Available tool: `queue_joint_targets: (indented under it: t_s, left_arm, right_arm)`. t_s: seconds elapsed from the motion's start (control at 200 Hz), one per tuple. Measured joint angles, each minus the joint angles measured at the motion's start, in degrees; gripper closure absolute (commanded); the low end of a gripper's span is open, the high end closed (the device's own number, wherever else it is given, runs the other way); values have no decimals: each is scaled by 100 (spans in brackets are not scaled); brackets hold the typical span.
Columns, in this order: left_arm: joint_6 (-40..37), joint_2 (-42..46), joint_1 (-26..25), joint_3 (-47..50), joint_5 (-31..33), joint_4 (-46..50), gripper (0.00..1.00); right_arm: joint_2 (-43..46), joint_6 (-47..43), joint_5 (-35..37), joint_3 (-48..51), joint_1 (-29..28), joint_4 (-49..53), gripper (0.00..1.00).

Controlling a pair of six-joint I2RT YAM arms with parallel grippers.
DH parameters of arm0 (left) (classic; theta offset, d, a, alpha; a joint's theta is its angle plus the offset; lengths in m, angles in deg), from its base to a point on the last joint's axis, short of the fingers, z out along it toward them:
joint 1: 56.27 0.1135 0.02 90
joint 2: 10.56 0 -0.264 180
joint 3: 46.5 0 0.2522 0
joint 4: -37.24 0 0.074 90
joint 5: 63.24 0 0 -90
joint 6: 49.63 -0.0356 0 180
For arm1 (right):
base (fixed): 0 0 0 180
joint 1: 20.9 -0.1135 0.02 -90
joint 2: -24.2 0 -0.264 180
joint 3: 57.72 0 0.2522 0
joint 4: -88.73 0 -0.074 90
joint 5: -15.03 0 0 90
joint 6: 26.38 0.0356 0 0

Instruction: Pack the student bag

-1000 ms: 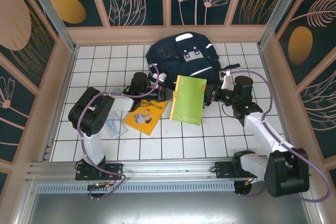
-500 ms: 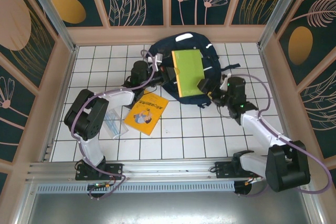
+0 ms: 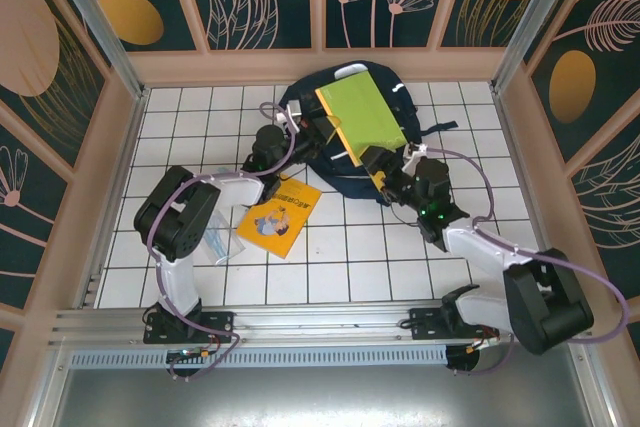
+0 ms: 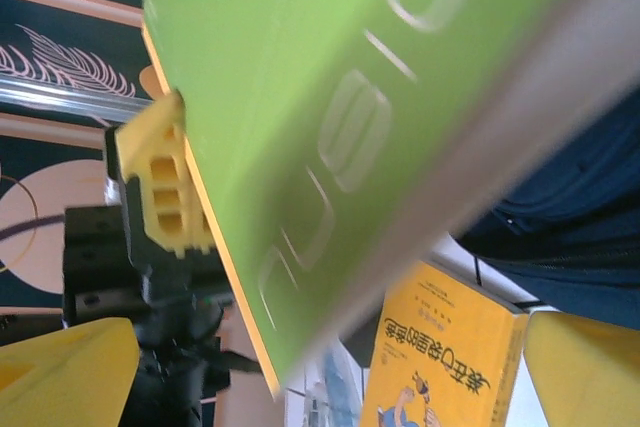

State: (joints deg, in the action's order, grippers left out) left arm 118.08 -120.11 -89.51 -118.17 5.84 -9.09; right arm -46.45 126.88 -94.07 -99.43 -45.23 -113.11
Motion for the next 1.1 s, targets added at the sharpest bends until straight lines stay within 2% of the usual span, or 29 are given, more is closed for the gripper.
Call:
queue_joint_targets:
  t_s: [0.175, 0.255, 0.435, 0.455, 0.515, 0.55, 0.655, 0.73, 0.931, 1.096]
  left_arm:
    - [225, 0, -151, 155, 116, -144, 100]
    - [302, 0, -160, 175, 212, -243, 100]
    - [431, 0, -162, 313, 345, -400, 100]
    - [439, 0, -162, 313, 345, -407, 99]
    - [468, 0, -162, 313, 341, -446, 86]
    - [492, 0, -162, 313, 337, -466, 81]
    - [393, -2, -162, 306, 249, -428, 48]
    - [157, 0, -162, 192, 170, -133, 35]
    - [-1598, 0, -168, -623, 164, 1851, 33]
    - [-3493, -284, -190, -2070, 212, 3807, 36]
  right_arm:
    - [-356, 15, 114, -210, -4, -525, 11]
    - [-352, 37, 249, -256, -7, -586, 22]
    - [-133, -44, 632, -275, -15, -459, 64]
    - [-109, -33, 669, -275, -13, -448, 71]
    - [-31, -131, 763, -278, -13, -400, 100]
    - [4, -155, 809, -278, -7, -363, 100]
    - [59, -269, 837, -289, 59, -273, 100]
    - [118, -372, 835, -289, 249, -105, 100]
    - [433, -942, 774, -529, 1191, 896, 100]
    - [828, -1547, 686, -769, 1998, 1714, 100]
